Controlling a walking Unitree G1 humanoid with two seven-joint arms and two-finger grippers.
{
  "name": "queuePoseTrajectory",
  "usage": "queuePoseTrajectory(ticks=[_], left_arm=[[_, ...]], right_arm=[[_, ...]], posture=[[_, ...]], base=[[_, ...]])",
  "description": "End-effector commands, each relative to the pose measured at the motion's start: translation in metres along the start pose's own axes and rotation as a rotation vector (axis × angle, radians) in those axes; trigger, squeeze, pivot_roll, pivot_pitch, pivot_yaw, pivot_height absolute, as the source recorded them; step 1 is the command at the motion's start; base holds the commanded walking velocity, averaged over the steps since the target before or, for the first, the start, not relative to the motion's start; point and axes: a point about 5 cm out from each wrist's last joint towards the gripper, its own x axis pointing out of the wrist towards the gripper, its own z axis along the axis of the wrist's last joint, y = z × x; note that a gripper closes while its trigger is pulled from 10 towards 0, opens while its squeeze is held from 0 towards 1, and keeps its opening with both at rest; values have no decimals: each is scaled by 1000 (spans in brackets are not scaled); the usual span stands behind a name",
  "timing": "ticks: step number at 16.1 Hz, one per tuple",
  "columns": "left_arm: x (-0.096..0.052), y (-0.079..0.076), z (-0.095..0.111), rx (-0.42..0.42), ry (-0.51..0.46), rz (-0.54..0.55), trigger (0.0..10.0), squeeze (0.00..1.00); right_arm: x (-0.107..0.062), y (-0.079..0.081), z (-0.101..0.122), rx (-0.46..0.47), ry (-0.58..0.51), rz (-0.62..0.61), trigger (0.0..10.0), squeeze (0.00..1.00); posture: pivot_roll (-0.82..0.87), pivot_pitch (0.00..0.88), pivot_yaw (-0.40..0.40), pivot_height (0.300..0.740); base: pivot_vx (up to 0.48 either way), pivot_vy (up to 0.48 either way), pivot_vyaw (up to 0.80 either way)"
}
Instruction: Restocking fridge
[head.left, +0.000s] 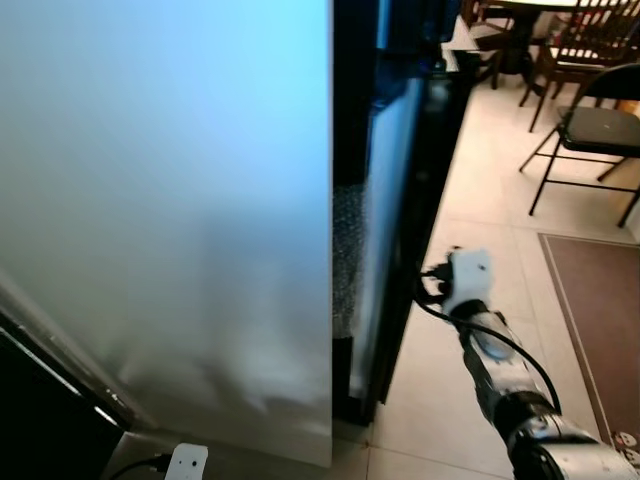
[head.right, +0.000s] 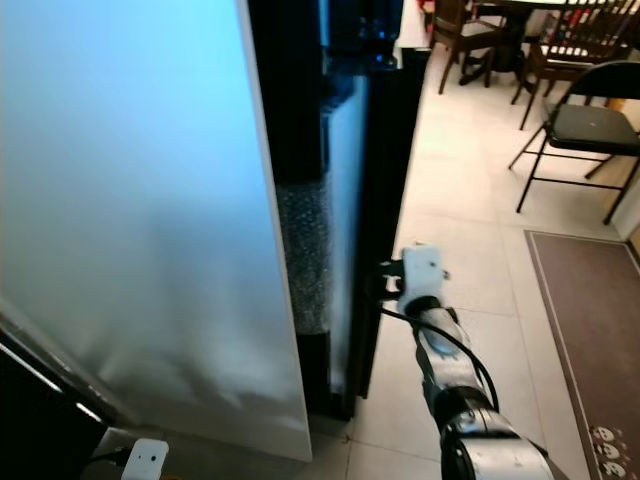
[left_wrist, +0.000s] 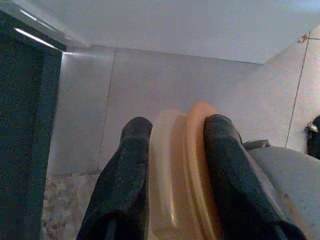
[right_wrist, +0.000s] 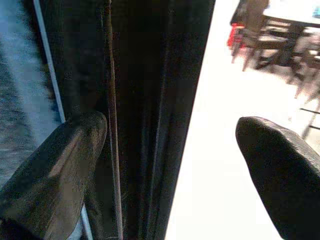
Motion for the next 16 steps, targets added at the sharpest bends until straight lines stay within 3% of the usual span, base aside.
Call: queuePoseTrajectory(ticks=[1,5,8,13,14,16], left_arm=[[0,-7,0,14,-2,-28,10000,0],[-2,-4,-9,16,30,-23,10000,0],[-3,-4,-12,19,40,-26,10000,0],[-3,-6,-12,20,44,-30,10000,0],[-3,-6,-13,20,45,-28,10000,0],[-4,-5,-17,22,55,-25,10000,0]], right_arm=[[-10,-25,-12,23,50,-152,10000,0],[-46,-57,-44,-11,134,-385,10000,0],[-73,-72,-66,-38,219,-498,10000,0],[-110,-66,-110,26,470,-542,10000,0],[-109,-57,-115,62,502,-493,10000,0],[-86,-31,-106,137,446,-301,10000,0]], posture=[[-9,0,28,740],[-7,0,26,740],[-16,0,25,740],[-13,0,22,740],[-3,0,20,740],[-9,0,25,740]], base=[[0,0,0],[0,0,0],[0,0,0],[0,0,0],[0,0,0],[0,0,0]])
